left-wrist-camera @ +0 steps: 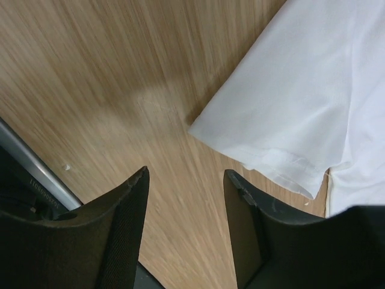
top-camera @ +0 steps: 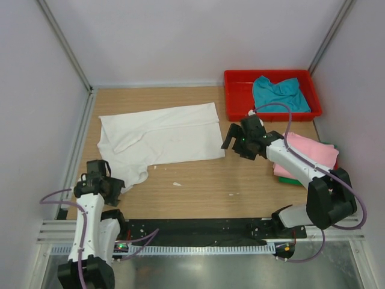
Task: Fold and stack the t-shirts
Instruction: Fold the tshirt
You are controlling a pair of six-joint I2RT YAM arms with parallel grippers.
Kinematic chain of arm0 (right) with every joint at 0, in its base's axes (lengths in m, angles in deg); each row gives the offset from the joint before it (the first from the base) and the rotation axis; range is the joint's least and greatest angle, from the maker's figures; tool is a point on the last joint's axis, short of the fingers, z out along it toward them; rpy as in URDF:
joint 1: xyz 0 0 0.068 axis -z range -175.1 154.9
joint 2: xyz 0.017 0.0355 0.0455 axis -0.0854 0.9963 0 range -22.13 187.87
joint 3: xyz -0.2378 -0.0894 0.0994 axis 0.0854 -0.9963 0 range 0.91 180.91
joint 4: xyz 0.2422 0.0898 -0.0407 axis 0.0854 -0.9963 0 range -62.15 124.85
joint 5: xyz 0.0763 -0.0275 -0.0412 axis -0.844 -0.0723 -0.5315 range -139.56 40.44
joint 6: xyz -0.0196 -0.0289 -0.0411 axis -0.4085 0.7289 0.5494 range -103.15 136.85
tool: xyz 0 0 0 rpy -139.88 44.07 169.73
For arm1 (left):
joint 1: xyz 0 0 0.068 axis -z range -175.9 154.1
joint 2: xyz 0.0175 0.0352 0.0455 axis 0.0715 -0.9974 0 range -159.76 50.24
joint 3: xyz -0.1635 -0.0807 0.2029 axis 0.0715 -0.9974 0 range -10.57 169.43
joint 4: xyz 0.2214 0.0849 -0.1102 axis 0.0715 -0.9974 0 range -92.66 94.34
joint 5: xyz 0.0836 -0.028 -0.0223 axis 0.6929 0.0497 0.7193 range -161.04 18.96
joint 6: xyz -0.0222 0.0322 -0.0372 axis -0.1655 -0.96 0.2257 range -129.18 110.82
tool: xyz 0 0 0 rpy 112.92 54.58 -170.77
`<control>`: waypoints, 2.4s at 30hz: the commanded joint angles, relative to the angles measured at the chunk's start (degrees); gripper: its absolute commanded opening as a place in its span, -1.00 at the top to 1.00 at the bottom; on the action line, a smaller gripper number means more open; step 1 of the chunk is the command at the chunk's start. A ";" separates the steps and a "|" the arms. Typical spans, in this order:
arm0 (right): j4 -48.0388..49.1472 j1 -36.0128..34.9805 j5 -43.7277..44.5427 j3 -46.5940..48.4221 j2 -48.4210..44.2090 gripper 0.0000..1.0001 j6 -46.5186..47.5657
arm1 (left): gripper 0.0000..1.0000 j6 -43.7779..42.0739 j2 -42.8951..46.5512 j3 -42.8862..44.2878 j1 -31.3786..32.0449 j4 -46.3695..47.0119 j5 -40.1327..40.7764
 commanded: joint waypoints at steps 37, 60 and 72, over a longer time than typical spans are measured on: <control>-1.14 -0.11 4.63 6.16 6.51 -0.78 -5.06 | 1.00 -1.87 -10.90 -7.66 -0.34 16.45 3.81; 5.09 -3.28 4.54 3.52 15.30 -0.18 -8.14 | 0.99 -5.57 -10.29 -5.37 -0.34 15.12 2.41; 7.03 -3.37 6.56 3.96 17.41 0.05 -8.41 | 1.00 -5.74 -10.02 -5.64 -0.25 15.30 1.62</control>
